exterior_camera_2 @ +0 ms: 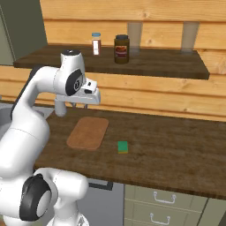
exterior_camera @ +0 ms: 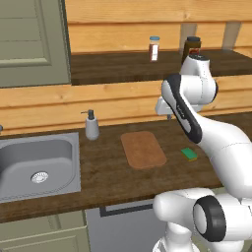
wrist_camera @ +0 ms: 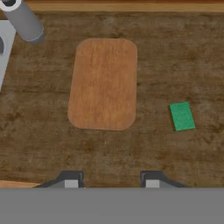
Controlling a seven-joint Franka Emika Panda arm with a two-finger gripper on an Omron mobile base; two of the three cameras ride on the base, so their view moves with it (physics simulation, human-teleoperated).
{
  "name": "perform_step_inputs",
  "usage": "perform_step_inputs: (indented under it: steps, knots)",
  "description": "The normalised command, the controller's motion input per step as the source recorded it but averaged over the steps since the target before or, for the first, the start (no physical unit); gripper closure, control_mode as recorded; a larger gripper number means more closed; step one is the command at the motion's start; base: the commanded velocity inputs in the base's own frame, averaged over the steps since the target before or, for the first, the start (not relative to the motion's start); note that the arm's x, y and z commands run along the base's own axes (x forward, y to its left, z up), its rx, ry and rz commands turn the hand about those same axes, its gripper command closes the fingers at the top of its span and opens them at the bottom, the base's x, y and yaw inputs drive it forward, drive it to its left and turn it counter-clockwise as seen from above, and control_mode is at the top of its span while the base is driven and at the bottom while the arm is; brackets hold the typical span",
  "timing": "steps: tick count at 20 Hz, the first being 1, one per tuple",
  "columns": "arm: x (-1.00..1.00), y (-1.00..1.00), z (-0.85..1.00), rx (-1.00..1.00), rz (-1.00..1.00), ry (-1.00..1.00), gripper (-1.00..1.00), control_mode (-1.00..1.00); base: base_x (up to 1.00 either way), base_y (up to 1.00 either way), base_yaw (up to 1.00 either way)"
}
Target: Pick up the sponge from the counter and clean the cutting board by briefly scrubbing or pressing down on the cutting board. Once finished, release the sponge.
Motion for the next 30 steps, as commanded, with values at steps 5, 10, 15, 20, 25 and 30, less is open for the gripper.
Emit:
perform_step_inputs:
  steps: [5,10,15,20,25,30]
  knots:
    - [-0.03,-0.08,-0.07,0.00,0.01,0.01,-1.00,-1.00,0.00,0.00,0.00]
    - [0.00,-0.27,-0.31,0.00,0.05,0.00,-1.00,-1.00,0.00,0.00,0.00]
    - [0.00,-0.40,-0.41,0.00,0.03,0.00,-1.00,-1.00,0.00,0.00,0.00]
    - [0.00,-0.53,-0.42,0.00,0.01,0.01,-1.00,-1.00,0.00,0.00,0.00]
    - [0.13,-0.34,-0.45,-0.01,0.00,0.09,-1.00,-1.00,0.00,0.00,0.00]
    - [0.35,-0.29,-0.47,-0.01,0.00,0.13,-1.00,-1.00,0.00,0.00,0.00]
